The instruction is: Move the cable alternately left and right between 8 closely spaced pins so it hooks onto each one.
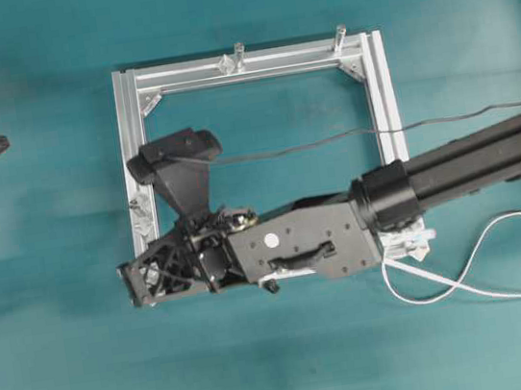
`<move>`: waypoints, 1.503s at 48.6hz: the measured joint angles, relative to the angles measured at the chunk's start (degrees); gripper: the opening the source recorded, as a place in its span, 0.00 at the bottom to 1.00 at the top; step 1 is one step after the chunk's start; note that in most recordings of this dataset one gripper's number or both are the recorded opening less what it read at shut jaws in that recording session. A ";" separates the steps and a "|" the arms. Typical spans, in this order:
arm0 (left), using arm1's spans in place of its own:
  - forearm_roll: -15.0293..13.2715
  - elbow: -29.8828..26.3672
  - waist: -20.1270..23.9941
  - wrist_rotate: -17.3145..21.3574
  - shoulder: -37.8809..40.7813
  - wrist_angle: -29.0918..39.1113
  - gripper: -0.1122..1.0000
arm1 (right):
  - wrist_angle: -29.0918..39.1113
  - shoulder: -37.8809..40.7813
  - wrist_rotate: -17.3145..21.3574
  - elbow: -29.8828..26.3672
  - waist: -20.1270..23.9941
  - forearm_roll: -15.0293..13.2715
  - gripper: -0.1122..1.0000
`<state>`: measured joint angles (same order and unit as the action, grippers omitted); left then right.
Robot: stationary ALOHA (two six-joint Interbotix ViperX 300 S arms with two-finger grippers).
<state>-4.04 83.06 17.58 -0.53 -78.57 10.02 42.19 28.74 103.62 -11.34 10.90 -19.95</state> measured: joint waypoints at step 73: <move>0.00 0.00 0.00 -0.09 0.00 -0.09 0.10 | 3.25 0.53 0.00 -1.14 2.81 -0.35 0.22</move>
<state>-4.04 83.06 17.58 -0.62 -78.57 9.93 45.44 29.27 103.62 -12.48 13.71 -20.30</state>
